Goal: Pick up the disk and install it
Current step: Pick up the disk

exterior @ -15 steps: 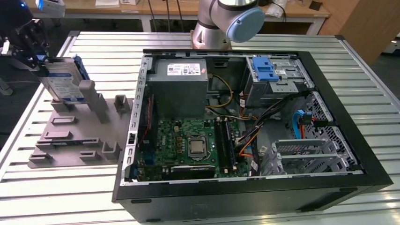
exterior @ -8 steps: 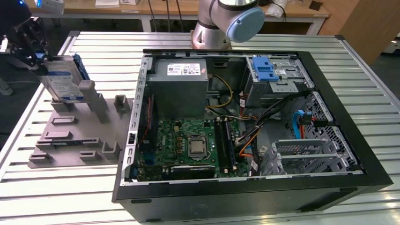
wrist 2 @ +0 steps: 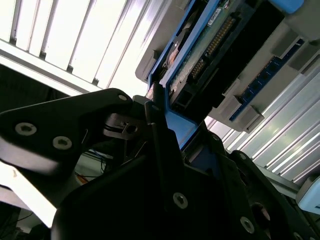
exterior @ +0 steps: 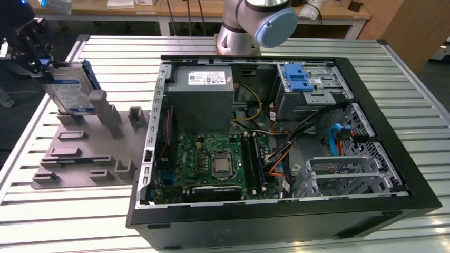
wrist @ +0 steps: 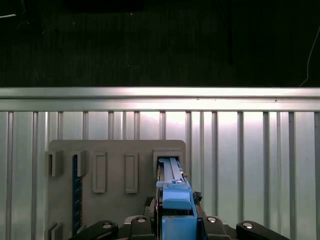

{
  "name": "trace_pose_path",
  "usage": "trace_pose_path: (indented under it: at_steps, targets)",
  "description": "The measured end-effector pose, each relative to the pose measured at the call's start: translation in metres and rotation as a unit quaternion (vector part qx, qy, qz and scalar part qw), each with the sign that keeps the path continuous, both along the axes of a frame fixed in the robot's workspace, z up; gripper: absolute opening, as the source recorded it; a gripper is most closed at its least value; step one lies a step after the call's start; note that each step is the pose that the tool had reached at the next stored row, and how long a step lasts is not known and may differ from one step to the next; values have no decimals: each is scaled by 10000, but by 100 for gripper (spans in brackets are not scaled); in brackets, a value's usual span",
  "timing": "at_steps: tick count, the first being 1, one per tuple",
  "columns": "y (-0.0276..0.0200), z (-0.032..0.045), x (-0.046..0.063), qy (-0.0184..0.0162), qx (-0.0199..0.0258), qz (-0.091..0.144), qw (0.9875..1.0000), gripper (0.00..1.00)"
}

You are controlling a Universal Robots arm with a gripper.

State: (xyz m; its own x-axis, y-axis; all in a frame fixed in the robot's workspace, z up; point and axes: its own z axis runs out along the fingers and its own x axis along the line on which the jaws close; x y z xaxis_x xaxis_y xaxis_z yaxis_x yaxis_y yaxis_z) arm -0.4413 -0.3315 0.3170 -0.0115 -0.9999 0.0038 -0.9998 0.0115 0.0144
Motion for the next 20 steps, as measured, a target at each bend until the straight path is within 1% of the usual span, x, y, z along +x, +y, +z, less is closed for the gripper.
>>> trace_pose_path:
  at_steps: [20]
  targets:
    - [16,52,0,0,0,0,10000,36]
